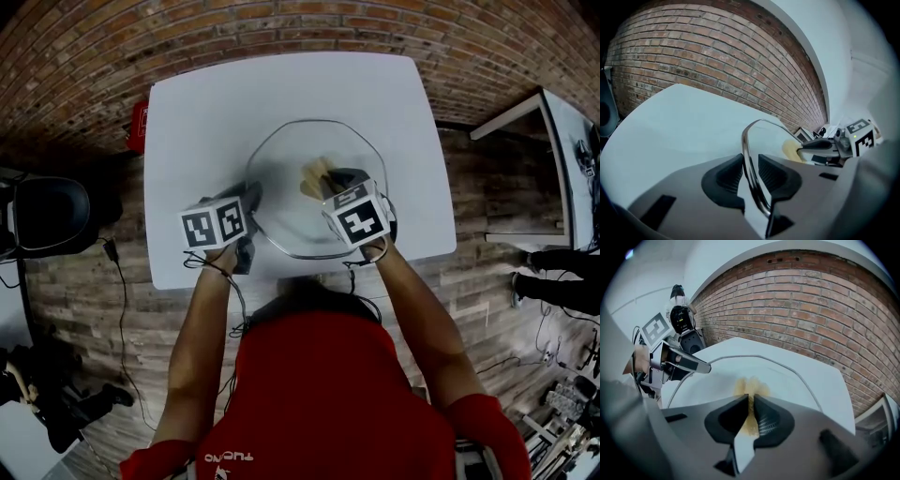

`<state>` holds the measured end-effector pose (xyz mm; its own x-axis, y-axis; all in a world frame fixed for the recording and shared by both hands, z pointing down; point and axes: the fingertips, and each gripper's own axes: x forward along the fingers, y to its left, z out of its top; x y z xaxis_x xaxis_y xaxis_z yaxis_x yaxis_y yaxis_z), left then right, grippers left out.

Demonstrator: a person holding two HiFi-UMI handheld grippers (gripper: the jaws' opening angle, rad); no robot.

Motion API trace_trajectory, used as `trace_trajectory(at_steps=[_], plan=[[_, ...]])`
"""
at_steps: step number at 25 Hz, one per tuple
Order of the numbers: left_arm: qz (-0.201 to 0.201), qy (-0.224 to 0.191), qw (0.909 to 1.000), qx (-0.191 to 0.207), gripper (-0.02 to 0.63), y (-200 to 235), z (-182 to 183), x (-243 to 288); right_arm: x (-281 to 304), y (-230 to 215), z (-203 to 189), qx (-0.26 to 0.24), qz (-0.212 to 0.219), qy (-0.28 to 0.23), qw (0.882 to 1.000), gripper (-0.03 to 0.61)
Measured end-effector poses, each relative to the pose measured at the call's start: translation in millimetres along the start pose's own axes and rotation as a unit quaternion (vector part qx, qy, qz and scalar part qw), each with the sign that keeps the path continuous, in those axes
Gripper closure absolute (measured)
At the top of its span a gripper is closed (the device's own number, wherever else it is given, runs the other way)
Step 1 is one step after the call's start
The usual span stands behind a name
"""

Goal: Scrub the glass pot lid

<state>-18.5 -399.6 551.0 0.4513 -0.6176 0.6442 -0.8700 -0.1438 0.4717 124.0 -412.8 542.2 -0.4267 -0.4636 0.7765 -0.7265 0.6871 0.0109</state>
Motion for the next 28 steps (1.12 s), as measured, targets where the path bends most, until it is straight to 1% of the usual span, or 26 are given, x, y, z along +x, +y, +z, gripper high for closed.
trace_trajectory(at_steps=[5,9,13,17,20,25,28], plan=[[-0.003,-0.005,0.9999,-0.014,0.506,1.2,0.3,-1.1,-4.7,-1.4,42.5,0.029,0.006,-0.039,0.999,0.528],[-0.007,-0.002,0.9998,-0.019,0.506,2.5,-1.5,-2.2,16.1,6.6,73.6,0.033,0.006,-0.039,0.999,0.528],[-0.011,0.002,0.9997,-0.021,0.509,3.1,-1.7,-3.7,40.3,18.2,90.7,0.04,0.008,-0.031,0.999,0.528],[-0.018,0.008,0.9996,-0.02,0.509,2.6,-2.2,-4.8,52.2,19.2,88.8,0.033,-0.004,-0.015,0.999,0.528],[-0.021,0.012,0.9995,-0.017,0.509,2.8,-1.1,-3.5,55.9,7.0,79.7,0.028,-0.024,-0.002,0.999,0.528],[-0.027,0.016,0.9994,-0.015,0.509,4.1,1.5,-2.3,47.1,-32.4,54.3,0.046,-0.064,0.015,0.997,0.528],[-0.031,0.017,0.9992,-0.02,0.512,4.0,1.0,-2.9,26.1,-62.6,31.4,0.061,-0.105,0.042,0.992,0.528]])
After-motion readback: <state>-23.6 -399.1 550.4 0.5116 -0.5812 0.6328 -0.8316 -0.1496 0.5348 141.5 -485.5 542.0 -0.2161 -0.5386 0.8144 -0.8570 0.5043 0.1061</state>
